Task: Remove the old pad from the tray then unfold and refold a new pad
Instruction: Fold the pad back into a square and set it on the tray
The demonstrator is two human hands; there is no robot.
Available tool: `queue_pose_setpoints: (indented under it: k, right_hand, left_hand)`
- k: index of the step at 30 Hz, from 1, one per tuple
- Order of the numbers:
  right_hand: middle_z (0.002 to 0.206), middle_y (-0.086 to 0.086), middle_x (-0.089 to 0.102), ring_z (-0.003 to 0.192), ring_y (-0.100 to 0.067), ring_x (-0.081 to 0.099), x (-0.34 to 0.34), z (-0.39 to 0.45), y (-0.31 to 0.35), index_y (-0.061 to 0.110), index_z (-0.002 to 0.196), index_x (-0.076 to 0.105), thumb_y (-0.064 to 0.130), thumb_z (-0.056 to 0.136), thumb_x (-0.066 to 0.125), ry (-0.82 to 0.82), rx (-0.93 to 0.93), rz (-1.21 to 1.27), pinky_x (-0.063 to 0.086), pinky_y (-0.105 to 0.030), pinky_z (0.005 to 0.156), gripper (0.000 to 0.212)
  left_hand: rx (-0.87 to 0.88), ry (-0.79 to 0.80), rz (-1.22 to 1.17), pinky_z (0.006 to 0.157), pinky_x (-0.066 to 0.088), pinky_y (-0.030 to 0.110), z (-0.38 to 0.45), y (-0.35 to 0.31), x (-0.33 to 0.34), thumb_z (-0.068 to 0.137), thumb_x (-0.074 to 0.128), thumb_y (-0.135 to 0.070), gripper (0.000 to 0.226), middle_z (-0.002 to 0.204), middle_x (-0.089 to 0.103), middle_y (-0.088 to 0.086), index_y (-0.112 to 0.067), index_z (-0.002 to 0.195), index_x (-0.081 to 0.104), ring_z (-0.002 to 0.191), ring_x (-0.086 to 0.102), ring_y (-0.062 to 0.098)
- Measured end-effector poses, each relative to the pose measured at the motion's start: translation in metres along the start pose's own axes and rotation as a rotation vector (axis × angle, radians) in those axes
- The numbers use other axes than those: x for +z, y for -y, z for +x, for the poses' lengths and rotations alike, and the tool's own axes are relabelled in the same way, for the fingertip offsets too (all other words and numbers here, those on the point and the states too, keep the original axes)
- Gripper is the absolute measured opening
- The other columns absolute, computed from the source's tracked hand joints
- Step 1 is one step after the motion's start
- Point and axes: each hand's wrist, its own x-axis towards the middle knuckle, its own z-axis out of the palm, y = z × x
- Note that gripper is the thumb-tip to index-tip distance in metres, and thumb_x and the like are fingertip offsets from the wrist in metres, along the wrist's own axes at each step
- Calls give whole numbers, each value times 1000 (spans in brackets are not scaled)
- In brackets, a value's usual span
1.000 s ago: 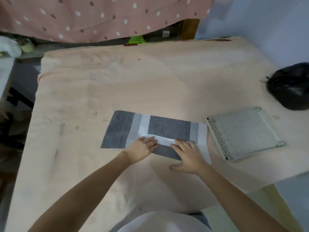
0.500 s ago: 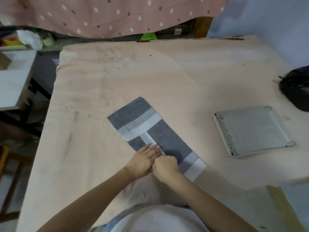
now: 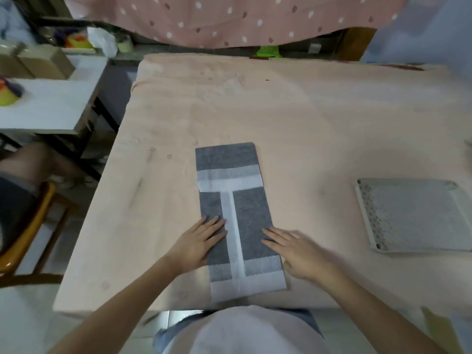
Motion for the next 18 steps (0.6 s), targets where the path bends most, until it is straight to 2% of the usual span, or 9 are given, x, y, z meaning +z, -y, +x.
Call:
queue_pose_setpoints:
  k: [3,5,6,8,10,12,15,17,18]
  right_hand:
    - [159,1,9,147,-18,6,3,2,-1,23,149,24,9,83,42,-54,-3,-12,6,-27,115,69]
    - [158,3,15,146,-16,12,4,2,-4,23,147,29,4,79,44,-87,-20,-7,13,-29,114,72]
    - [158,5,16,146,-14,14,6,2,-6,24,147,30,2,78,43,-102,-23,6,16,-29,113,74]
    - [156,12,17,144,-7,16,7,0,-8,28,146,31,3,78,42,-138,27,103,18,-24,112,74]
    - [151,17,28,137,-3,27,7,-1,-9,30,143,37,5,78,45,-191,133,283,20,-17,107,70]
    - [135,14,48,120,-2,43,1,5,-8,25,133,52,8,81,54,-234,249,523,29,-15,102,55]
    - [98,13,70,91,4,63,-12,19,-1,20,100,72,17,86,67,-306,343,1001,48,-15,79,15]
    - [93,12,72,84,6,64,-18,32,2,17,98,72,22,88,65,-402,424,1175,49,-14,74,13]
    - [95,6,73,86,0,66,-19,40,1,14,99,71,24,90,63,-455,470,1212,50,-17,76,16]
  left_hand:
    - [167,-43,-30,108,35,47,-7,-27,9,78,67,-30,58,145,44,5,-21,133,54,136,38,24]
    - [170,-80,-154,108,36,43,-15,-39,16,76,67,-17,53,142,48,-1,-25,128,59,135,40,21]
    - [107,-96,-291,110,35,38,-18,-41,19,79,64,-11,51,140,50,-6,-25,127,59,134,40,17]
    - [-188,-82,-669,108,35,23,-23,-44,18,91,56,-14,38,131,56,-18,-33,123,62,127,46,3]
    - [-570,-169,-1040,82,44,16,-21,-46,10,94,55,-35,16,97,68,-26,-41,95,70,91,59,-8]
    - [-812,-285,-1193,61,41,14,-12,-41,4,85,58,-51,25,69,66,-20,-31,75,68,64,55,-7]
    - [-891,-315,-1244,58,45,16,6,-31,-3,83,60,-52,33,73,69,-9,-21,75,67,65,61,2]
    - [-932,-364,-1265,61,50,22,21,-23,-8,86,62,-45,25,79,71,-6,-21,79,67,73,65,9]
    - [-957,-399,-1250,63,51,25,29,-19,-10,87,62,-41,21,80,70,-7,-22,79,66,74,65,11]
